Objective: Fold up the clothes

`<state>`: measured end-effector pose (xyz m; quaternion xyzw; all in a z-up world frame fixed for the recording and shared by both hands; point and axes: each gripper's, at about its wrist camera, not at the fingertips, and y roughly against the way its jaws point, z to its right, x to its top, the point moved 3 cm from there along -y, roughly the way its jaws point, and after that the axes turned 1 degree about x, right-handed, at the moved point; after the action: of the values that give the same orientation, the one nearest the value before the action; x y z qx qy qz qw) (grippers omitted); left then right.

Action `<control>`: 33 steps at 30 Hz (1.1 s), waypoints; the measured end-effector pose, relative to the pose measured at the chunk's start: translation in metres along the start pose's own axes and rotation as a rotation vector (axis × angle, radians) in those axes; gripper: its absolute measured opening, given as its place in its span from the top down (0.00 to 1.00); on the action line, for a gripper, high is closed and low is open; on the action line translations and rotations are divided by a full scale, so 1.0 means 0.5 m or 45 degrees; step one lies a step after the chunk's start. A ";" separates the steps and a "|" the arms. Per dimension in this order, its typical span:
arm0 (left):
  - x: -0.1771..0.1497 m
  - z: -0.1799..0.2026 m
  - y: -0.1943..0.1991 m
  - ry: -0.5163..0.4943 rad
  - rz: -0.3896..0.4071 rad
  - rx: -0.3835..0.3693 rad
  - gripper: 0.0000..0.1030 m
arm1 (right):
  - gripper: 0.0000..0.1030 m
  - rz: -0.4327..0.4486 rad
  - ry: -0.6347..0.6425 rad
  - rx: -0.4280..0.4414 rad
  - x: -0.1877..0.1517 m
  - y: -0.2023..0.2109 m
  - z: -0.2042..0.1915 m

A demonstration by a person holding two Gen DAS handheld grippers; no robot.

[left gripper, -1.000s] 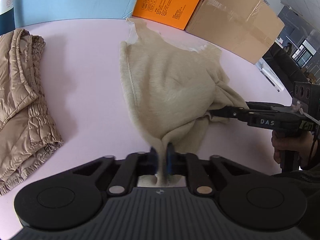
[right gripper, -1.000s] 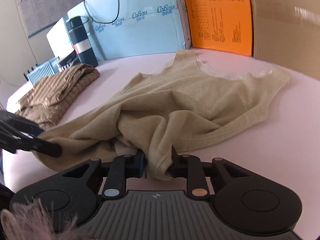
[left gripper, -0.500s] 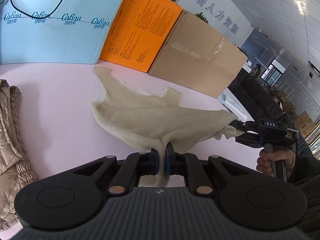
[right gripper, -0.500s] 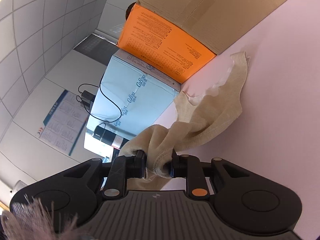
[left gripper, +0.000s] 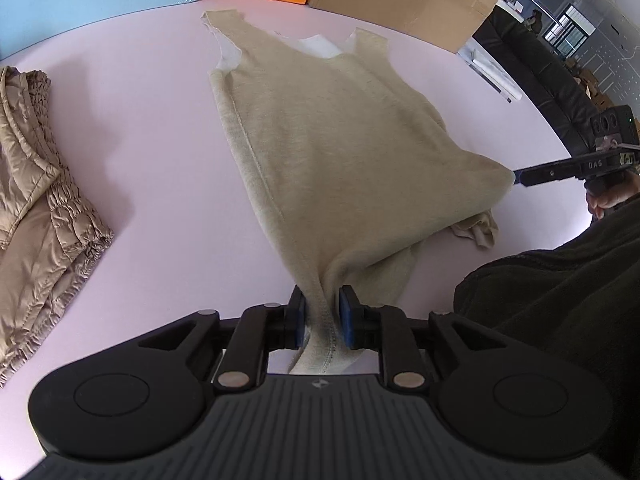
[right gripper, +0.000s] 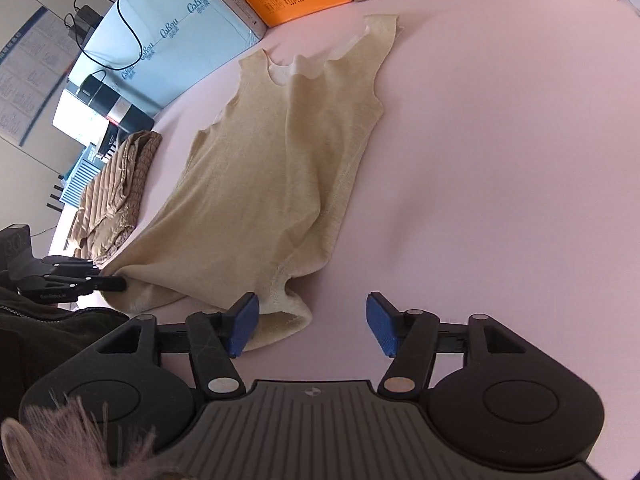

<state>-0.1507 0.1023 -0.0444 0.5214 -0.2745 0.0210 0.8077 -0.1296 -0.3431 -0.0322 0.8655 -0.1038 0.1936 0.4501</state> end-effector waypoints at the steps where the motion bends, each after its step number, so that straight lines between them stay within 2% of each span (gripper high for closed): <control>1: 0.003 -0.003 0.007 -0.017 -0.004 0.019 0.60 | 0.23 0.031 0.008 -0.011 0.008 0.011 0.002; 3: 0.013 -0.011 0.030 -0.041 0.018 0.062 0.49 | 0.20 0.108 0.004 -0.038 0.027 0.032 0.005; 6: 0.041 -0.024 0.076 -0.064 0.082 0.102 0.48 | 0.15 0.281 0.029 -0.167 0.070 0.069 0.009; 7: 0.055 -0.030 0.090 -0.073 0.112 0.133 0.45 | 0.14 0.372 0.075 -0.236 0.084 0.086 0.003; 10: 0.108 -0.048 0.132 -0.104 0.205 0.249 0.36 | 0.01 0.626 0.259 -0.447 0.118 0.130 -0.028; 12: 0.149 -0.056 0.160 -0.135 0.270 0.321 0.34 | 0.00 0.723 0.396 -0.531 0.146 0.153 -0.052; 15: 0.223 -0.053 0.207 -0.221 0.383 0.417 0.23 | 0.00 0.745 0.572 -0.584 0.200 0.179 -0.080; 17: 0.272 -0.042 0.234 -0.293 0.449 0.453 0.22 | 0.00 0.793 0.677 -0.601 0.231 0.201 -0.102; 20: 0.338 -0.023 0.261 -0.397 0.519 0.480 0.18 | 0.00 0.850 0.834 -0.606 0.278 0.229 -0.142; 22: 0.374 -0.013 0.260 -0.442 0.566 0.494 0.08 | 0.00 0.904 0.923 -0.597 0.298 0.244 -0.169; 24: 0.389 -0.012 0.230 -0.430 0.570 0.470 0.00 | 0.00 0.956 0.975 -0.552 0.306 0.247 -0.185; 26: 0.391 -0.017 0.164 -0.404 0.532 0.427 0.00 | 0.00 0.891 0.940 -0.446 0.313 0.217 -0.180; 29: 0.384 -0.034 0.045 -0.358 0.431 0.409 0.00 | 0.00 0.752 0.822 -0.348 0.318 0.139 -0.148; 33: 0.384 -0.076 -0.102 -0.215 0.337 0.367 0.01 | 0.00 0.565 0.663 -0.288 0.331 0.018 -0.072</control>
<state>0.0446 0.0628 -0.0089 0.5910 -0.4013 0.1221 0.6890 0.0082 -0.3197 0.0640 0.6882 -0.1919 0.4879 0.5015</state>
